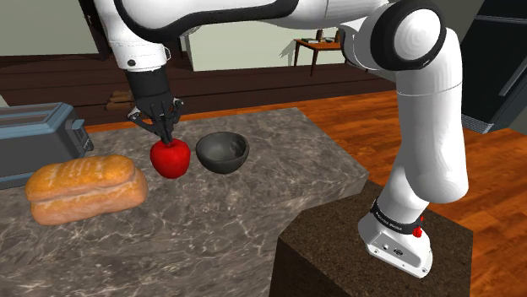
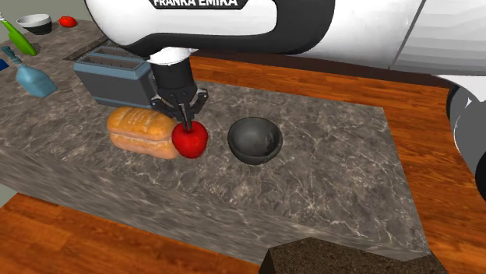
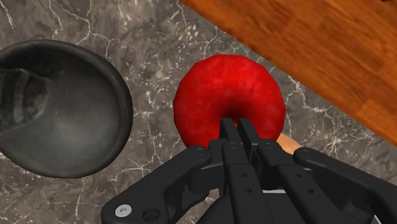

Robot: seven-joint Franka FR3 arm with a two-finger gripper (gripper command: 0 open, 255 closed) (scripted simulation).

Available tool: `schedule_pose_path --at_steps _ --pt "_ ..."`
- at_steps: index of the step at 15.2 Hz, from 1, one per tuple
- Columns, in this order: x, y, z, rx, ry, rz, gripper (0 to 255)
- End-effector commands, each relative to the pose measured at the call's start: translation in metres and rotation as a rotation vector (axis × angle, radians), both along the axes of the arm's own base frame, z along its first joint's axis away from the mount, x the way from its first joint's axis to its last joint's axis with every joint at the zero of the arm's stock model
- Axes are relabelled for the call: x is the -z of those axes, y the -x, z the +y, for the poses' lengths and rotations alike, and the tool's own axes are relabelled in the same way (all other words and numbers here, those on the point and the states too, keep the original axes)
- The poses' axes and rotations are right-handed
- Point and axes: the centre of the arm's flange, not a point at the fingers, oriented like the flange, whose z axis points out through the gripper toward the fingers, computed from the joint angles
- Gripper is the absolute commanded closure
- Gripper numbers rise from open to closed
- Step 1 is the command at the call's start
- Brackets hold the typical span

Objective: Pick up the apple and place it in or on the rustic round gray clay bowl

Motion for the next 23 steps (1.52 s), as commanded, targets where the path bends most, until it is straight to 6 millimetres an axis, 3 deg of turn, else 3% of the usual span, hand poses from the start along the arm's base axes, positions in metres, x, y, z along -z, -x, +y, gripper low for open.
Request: schedule_pose_path --at_steps 1,9,23 --pt "-0.011 0.0 0.0 0.0 0.0 0.0 255" --pt "-0.051 0.0 0.0 0.0 0.0 0.0 255" --pt "-0.107 -0.037 -0.172 0.0 0.0 0.0 255"
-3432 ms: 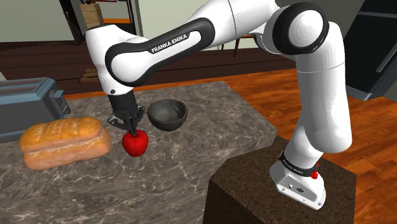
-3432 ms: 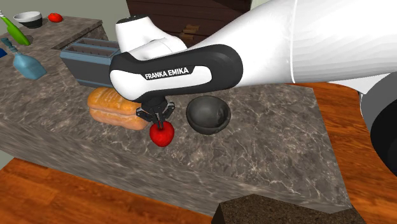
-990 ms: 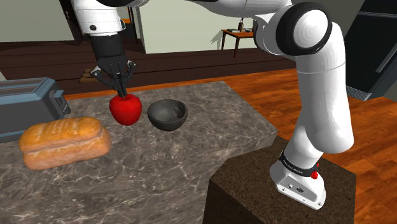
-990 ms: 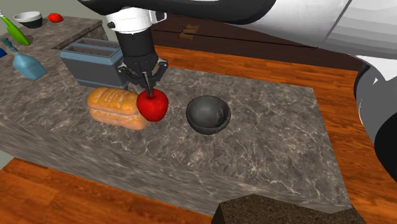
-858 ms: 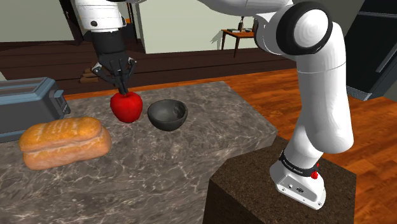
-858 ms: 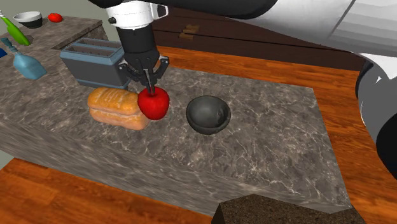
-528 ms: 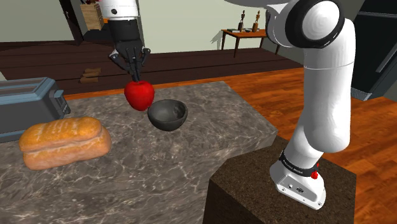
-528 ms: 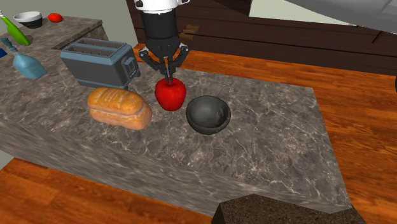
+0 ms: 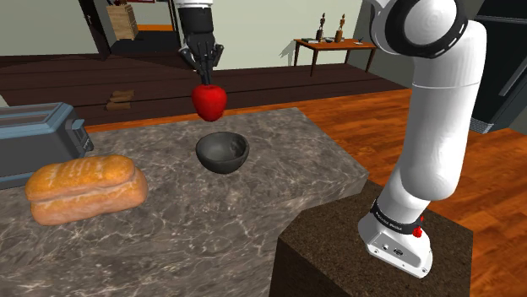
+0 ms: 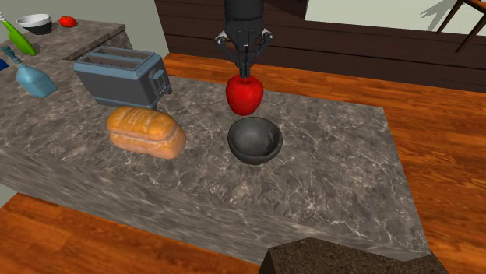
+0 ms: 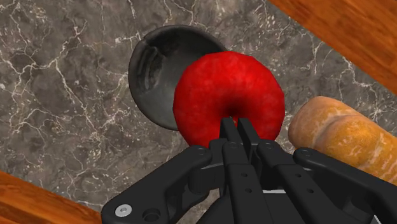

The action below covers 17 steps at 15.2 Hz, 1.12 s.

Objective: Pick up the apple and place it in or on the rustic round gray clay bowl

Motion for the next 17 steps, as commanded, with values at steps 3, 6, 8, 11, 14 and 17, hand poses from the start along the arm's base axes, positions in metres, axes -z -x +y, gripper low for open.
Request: schedule_pose_path --at_steps 3,6,8,11,14,17 --pt "-0.01 -0.007 -0.041 -0.001 0.0 0.0 255" --pt "0.006 -0.007 -0.041 -0.001 0.0 0.0 255" --pt "0.017 -0.007 -0.041 -0.001 0.0 0.0 255" --pt "0.032 -0.007 -0.041 -0.001 0.0 0.0 255" --pt "0.048 -0.007 -0.041 -0.001 0.0 0.0 255" --pt "0.064 -0.007 -0.041 -0.001 0.0 0.0 255"
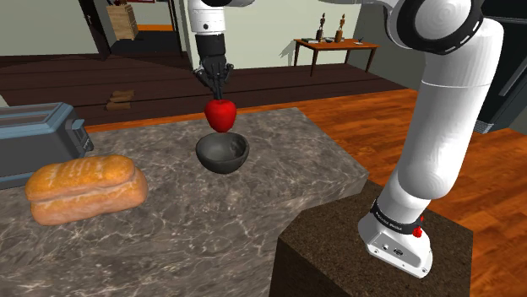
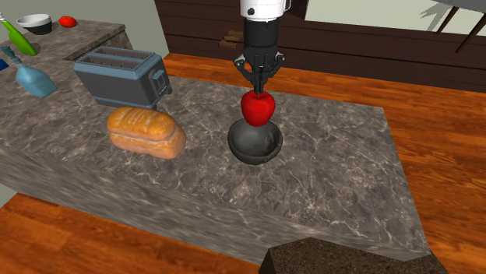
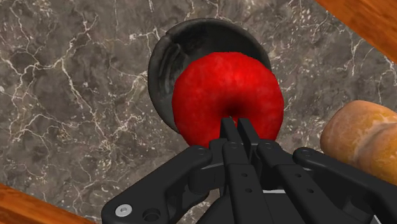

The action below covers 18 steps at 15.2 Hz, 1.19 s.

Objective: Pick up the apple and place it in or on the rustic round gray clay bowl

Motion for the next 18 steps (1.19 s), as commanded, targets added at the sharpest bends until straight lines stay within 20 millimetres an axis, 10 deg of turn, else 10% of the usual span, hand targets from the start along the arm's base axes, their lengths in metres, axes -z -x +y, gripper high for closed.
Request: schedule_pose_path --at_steps 1,11,18 --pt "0.011 0.001 -0.001 0.0 0.0 -0.001 255" --pt "0.063 0.001 -0.001 0.0 0.0 -0.001 255" --pt "0.063 0.001 -0.001 0.0 0.0 -0.001 255"
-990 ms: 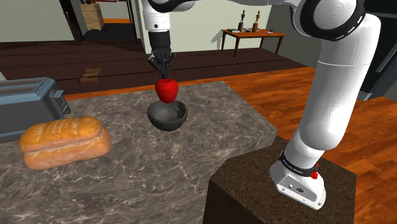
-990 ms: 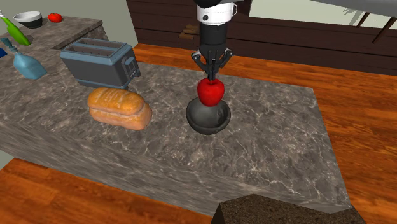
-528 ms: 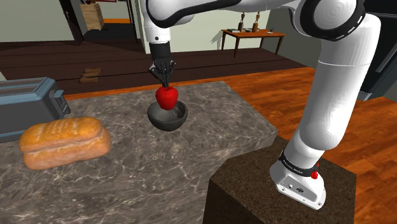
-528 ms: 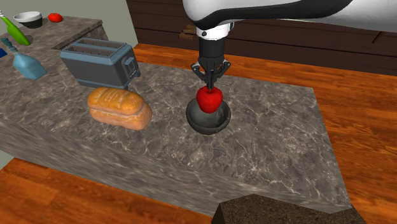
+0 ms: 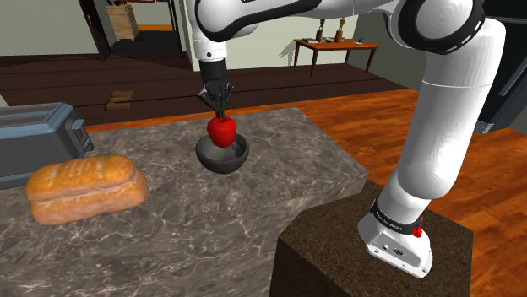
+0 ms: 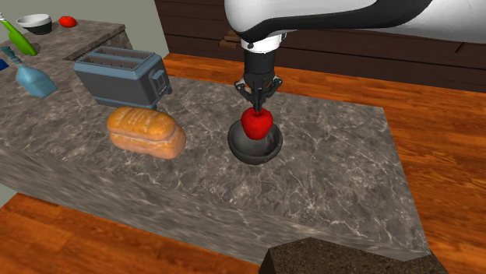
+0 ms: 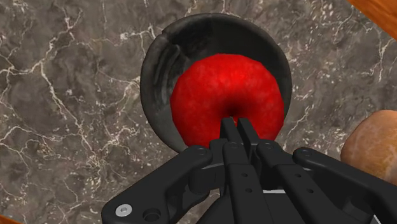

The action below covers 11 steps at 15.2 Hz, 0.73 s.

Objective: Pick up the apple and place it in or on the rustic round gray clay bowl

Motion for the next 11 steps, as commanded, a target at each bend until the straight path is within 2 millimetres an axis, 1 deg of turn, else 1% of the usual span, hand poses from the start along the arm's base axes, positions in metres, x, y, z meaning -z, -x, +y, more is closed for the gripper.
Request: schedule_pose_path --at_steps 1,2,7,10,11 --pt "0.0 0.0 0.0 0.0 0.0 0.0 255" --pt "0.0 0.0 0.0 0.0 0.0 0.0 0" --pt "0.0 0.0 0.0 0.0 0.0 0.0 0" --pt "-0.039 -0.004 0.0 0.0 0.0 0.0 0" --pt "-0.05 -0.005 0.0 0.0 0.0 0.0 0"
